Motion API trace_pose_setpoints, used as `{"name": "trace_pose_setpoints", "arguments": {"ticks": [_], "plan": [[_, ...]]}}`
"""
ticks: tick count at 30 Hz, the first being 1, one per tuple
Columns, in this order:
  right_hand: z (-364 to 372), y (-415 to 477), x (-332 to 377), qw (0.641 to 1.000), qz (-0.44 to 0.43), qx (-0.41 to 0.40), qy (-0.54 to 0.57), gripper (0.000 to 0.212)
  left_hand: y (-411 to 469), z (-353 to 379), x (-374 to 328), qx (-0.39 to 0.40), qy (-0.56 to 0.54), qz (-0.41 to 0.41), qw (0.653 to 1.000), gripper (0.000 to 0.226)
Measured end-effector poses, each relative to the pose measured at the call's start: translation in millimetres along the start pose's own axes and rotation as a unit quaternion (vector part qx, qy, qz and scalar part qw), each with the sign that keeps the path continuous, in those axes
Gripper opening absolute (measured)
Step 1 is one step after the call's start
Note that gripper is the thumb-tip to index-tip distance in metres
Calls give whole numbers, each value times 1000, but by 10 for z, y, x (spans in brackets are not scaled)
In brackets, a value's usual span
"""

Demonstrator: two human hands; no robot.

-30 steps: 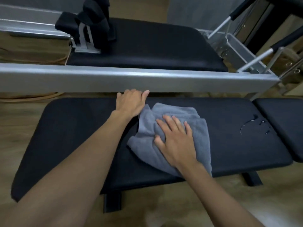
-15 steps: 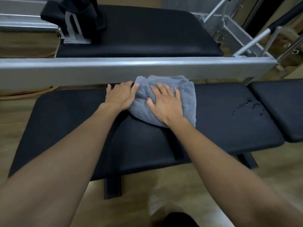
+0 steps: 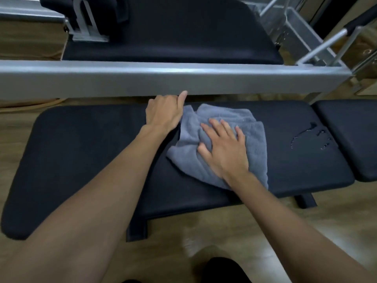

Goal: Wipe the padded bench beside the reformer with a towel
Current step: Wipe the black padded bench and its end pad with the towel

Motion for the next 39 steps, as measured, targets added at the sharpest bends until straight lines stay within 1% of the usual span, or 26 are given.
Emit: {"name": "trace_pose_setpoints", "arguments": {"ticks": [3,5,7,8,10,11,14,16,20,22,24,27,30,33,35,37,39], "plan": [[113,744,-112,1000,22,-9,11,61,72,63,110,1,-37,-11,999,67],[122,1170,-135,1000,31,5,-1,56,72,89,149,17,-31,-15,999,64],[106,1342,-137,999,45,15,-12,52,69,101,150,42,-12,-19,999,49],[102,1312,-143,999,46,8,-11,52,72,99,137,54,-4,-23,998,42],[92,1090,-157,999,36,-3,5,57,69,89,109,69,8,-33,997,36],[77,924,-175,999,34,3,13,60,60,78,86,73,12,-34,997,35],[7,350,-299,999,24,24,5,65,-3,47,-35,67,20,-24,997,37],[-71,-20,-413,1000,18,19,3,64,-64,83,-156,67,40,-14,997,42],[-153,-758,-738,1000,21,8,-11,58,-111,318,-523,83,48,18,995,43],[-177,-1028,-934,999,20,24,-17,59,-82,441,-747,91,40,41,994,43],[-183,-1105,-1042,999,19,36,-20,59,-22,540,-925,91,33,48,994,43],[-167,-830,-1102,999,33,17,-9,58,147,626,-1030,35,29,25,999,46],[-92,-262,-1200,999,35,-7,2,59,296,657,-939,-3,-22,-28,999,54],[-21,546,-1331,999,48,-18,13,60,360,683,-825,7,-85,-76,993,56],[-9,1025,-1321,998,56,-11,10,57,373,671,-794,21,-96,-90,991,55],[3,1227,-1286,998,66,-6,3,54,391,651,-790,35,-89,-94,991,52],[-5,1155,-1268,998,67,-17,2,56,402,627,-819,41,-83,-99,991,53]]}}
Point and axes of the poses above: each hand's wrist, its own y-axis towards the middle knuckle, its own z-axis out of the palm, x = y × z, the point moved 3 cm from there along y, towards the middle knuckle, and after that the axes turned 3 degrees about -y, right-handed, at the moved point
